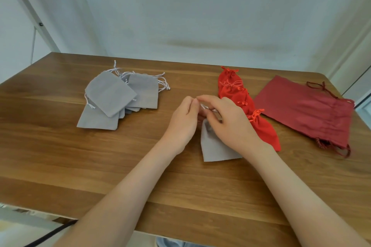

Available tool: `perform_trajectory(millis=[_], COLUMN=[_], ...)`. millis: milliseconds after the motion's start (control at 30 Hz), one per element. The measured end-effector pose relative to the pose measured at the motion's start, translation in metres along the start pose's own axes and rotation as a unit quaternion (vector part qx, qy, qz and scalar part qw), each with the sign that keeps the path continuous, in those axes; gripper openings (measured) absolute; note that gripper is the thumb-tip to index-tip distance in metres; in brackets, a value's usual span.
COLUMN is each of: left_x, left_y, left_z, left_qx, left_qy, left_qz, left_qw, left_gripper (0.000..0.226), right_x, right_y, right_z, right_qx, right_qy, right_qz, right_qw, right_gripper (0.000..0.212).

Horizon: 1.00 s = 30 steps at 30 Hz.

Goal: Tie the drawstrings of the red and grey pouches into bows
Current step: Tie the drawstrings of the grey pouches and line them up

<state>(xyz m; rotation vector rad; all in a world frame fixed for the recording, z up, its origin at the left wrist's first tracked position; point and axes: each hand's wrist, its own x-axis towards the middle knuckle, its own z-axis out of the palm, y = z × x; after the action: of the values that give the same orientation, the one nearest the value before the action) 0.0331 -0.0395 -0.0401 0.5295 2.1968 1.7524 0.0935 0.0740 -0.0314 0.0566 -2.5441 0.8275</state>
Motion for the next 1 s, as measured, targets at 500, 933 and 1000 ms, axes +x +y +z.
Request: perform_trajectory(millis=[500, 933, 1000], left_x=[-0.003, -0.003, -0.002], left_y=[0.002, 0.01, 0.01], left_z=[0.0, -0.004, -0.007], left_qx=[-0.083, -0.106, -0.095], left_qy=[-0.052, -0.096, -0.085], left_qz=[-0.034, -0.071, -0.065], left_qw=[0.995, 0.987, 0.99], left_gripper=[0.03, 0.027, 0.017], right_x=[0.002, 0.0, 0.0], right_y=[0.006, 0.002, 0.002], right_z=[0.004, 0.002, 0.001], right_qx=[0.016, 0.025, 0.04], right_qy=[0.068, 0.136, 0.121], right_qz=[0.009, 0.02, 0.024], right_qw=[0.997, 0.99, 0.992], right_gripper=[0.016, 0.014, 0.02])
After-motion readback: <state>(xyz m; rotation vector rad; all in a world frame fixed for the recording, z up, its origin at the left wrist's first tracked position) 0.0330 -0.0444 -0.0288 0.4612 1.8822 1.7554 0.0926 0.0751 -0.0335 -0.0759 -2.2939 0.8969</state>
